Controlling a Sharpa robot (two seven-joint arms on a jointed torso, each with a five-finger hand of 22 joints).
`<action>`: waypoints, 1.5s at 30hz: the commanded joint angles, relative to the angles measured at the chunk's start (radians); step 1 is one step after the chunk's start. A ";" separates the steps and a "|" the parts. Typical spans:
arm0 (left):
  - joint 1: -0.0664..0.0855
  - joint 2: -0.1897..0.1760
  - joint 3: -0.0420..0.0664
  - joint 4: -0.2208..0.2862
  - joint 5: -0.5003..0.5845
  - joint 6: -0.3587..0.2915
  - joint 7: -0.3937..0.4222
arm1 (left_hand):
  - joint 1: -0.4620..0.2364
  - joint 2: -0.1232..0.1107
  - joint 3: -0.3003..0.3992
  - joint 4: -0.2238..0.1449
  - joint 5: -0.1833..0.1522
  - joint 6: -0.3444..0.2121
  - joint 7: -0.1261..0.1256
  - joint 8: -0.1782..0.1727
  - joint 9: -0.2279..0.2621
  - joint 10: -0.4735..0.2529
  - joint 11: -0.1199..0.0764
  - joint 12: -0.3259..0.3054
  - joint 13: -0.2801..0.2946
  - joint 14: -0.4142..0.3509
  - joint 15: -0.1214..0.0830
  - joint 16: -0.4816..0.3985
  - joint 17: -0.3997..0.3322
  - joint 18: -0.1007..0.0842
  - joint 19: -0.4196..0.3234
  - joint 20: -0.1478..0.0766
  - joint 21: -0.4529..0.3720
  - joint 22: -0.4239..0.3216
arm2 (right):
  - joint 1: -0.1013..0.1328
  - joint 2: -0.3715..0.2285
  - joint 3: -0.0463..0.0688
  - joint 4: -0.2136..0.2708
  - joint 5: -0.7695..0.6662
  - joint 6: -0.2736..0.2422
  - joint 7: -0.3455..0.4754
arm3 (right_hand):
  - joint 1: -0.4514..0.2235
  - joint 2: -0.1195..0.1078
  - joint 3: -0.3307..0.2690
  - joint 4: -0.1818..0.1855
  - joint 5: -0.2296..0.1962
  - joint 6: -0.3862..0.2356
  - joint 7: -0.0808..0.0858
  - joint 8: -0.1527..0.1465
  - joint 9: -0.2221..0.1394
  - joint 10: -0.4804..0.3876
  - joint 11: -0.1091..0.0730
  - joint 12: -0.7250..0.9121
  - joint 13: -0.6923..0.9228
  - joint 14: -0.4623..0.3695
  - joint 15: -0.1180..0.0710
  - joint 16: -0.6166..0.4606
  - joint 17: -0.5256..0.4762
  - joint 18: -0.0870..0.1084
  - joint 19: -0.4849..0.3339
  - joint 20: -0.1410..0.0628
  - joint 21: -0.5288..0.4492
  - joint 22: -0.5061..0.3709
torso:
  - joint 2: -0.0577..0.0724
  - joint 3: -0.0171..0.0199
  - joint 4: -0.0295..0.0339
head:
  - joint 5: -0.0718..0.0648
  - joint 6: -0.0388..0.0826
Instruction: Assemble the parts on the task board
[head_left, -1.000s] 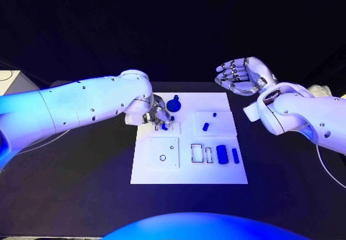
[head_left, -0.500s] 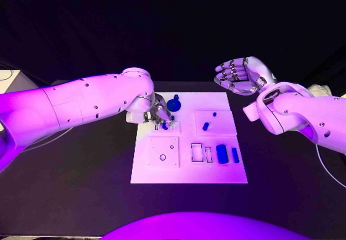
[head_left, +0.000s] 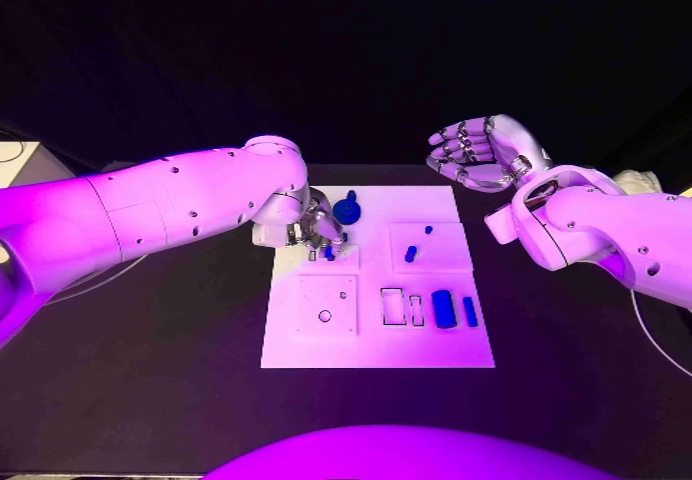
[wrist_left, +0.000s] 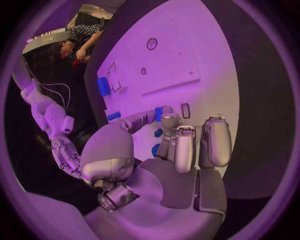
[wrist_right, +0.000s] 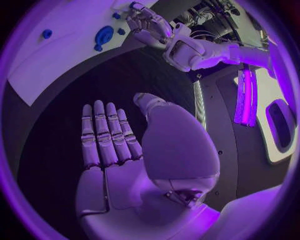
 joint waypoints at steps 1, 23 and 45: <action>-0.015 0.006 -0.010 -0.001 0.008 0.020 -0.006 | 0.006 -0.018 0.067 -0.078 -0.006 -0.001 -0.008 -0.005 0.000 0.003 -0.001 -0.005 -0.002 0.097 -0.007 0.005 0.249 -0.007 0.007 0.000 -0.003 0.032 | 0.000 -0.001 0.000 0.002 -0.006 0.016 0.008 | -0.008 -0.001 0.000 -0.009 -0.002 -0.005 0.057 -0.005 -0.001 0.002 0.006 -0.003 -0.002 -0.006 0.003 -0.004 -0.002 0.002 -0.011 0.002 -0.006 -0.003 | 0.000 -0.0006 0.0006 | 0.000 0.001; -0.015 0.001 -0.012 -0.004 0.006 0.026 -0.005 | -0.006 -0.073 -0.183 0.063 -0.021 0.025 -0.006 -0.039 -0.009 -0.010 0.002 -0.006 -0.002 0.094 -0.005 0.001 0.242 -0.007 0.009 0.000 -0.015 0.025 | 0.000 -0.002 0.000 0.001 -0.006 0.020 0.010 | -0.011 -0.001 -0.002 -0.010 -0.003 -0.007 0.060 -0.007 -0.003 0.001 0.008 -0.005 -0.008 -0.008 0.005 -0.008 -0.009 0.001 -0.036 0.002 -0.008 -0.016 | 0.000 -0.0011 0.0010 | 0.000 0.002; -0.016 -0.012 -0.012 -0.006 -0.002 0.038 -0.005 | 0.006 -0.062 -0.254 0.119 -0.022 0.031 -0.006 -0.046 -0.009 -0.008 0.002 -0.004 0.003 0.095 -0.004 0.002 0.244 -0.007 0.011 0.001 -0.017 0.027 | -0.001 -0.003 0.000 0.001 -0.006 0.025 0.011 | -0.014 0.000 -0.003 -0.011 -0.004 -0.006 0.061 -0.008 -0.004 0.002 0.010 -0.006 -0.014 -0.008 0.007 -0.011 -0.016 -0.001 -0.060 0.003 -0.009 -0.029 | 0.000 -0.0017 0.0005 | 0.002 0.002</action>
